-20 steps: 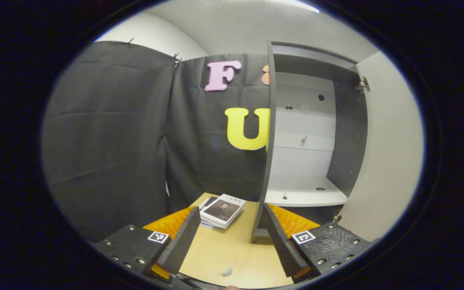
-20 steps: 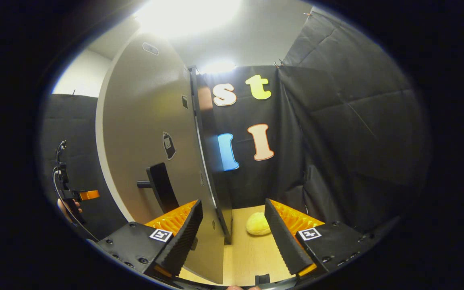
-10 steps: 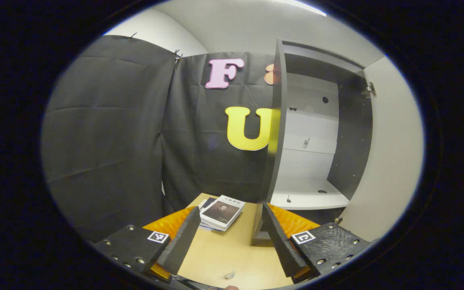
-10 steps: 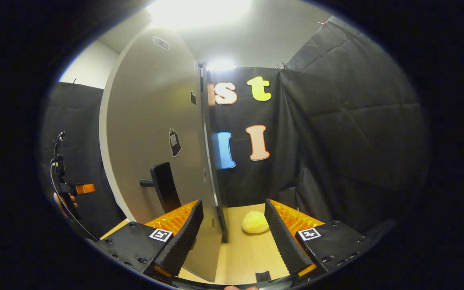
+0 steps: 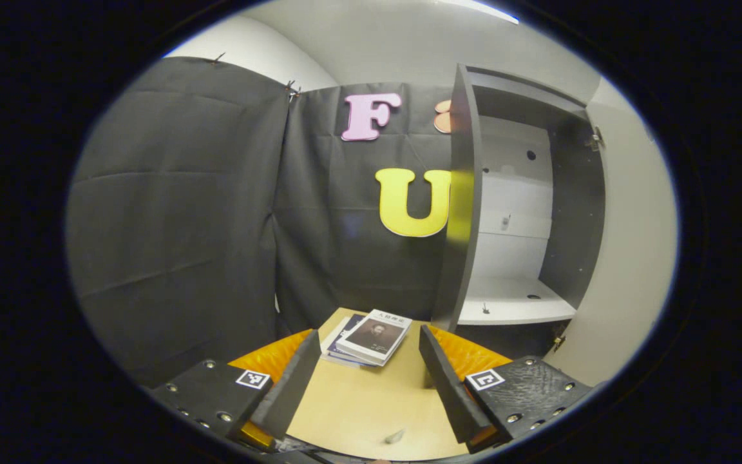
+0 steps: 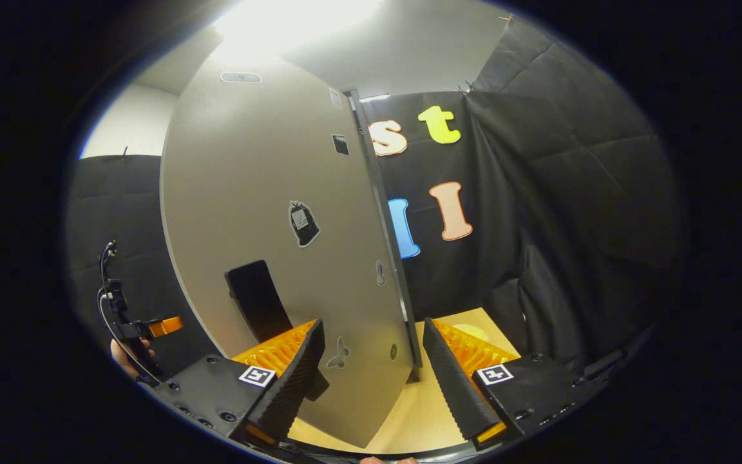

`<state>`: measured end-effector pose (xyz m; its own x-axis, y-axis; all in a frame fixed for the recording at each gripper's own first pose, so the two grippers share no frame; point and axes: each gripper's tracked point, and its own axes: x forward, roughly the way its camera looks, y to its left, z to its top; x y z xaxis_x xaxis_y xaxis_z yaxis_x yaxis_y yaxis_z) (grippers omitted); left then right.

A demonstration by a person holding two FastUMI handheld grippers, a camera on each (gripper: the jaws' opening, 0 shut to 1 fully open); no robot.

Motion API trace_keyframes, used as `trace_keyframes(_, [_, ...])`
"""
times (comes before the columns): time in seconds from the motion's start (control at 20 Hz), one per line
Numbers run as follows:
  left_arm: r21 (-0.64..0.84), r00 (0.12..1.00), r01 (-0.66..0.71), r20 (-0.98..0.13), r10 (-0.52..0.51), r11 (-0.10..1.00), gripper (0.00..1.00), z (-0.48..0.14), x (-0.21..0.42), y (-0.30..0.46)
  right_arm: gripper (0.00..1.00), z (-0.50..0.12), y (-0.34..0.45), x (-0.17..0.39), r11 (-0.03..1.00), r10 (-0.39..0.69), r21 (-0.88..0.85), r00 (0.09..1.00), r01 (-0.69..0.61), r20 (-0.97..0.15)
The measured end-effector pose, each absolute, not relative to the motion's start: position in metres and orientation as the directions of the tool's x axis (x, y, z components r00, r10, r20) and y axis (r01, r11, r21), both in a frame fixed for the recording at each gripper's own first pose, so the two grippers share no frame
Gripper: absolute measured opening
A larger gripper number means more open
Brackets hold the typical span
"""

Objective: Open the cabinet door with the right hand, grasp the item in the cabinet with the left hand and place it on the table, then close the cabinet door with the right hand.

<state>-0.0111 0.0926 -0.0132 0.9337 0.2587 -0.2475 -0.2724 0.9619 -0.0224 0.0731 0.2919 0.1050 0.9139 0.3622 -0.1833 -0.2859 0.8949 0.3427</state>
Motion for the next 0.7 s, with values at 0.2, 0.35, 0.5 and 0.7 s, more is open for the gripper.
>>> trace_keyframes(0.2, [-0.018, 0.924, -0.3, -0.255, 0.286, 0.954, 0.92, -0.017, -0.021, 0.113, 0.97, 0.102, 0.3, 0.075, 0.868, 0.395, 0.397, 0.9, -0.299, -0.186])
trace_keyframes(0.35, [-0.024, 0.926, -0.293, -0.257, 0.277, 0.956, 0.95, -0.021, -0.018, 0.117, 0.97, 0.099, 0.316, 0.087, 0.862, 0.412, 0.399, 0.891, -0.313, -0.19])
trace_keyframes(0.5, [-0.023, 0.928, -0.284, -0.257, 0.269, 0.958, 0.92, -0.025, -0.012, 0.12, 0.97, 0.102, 0.328, 0.091, 0.855, 0.429, 0.403, 0.883, -0.328, -0.19])
trace_keyframes(0.7, [-0.018, 0.929, -0.274, -0.265, 0.26, 0.961, 0.93, -0.03, -0.005, 0.129, 0.97, 0.103, 0.357, 0.095, 0.837, 0.467, 0.408, 0.863, -0.364, -0.19])
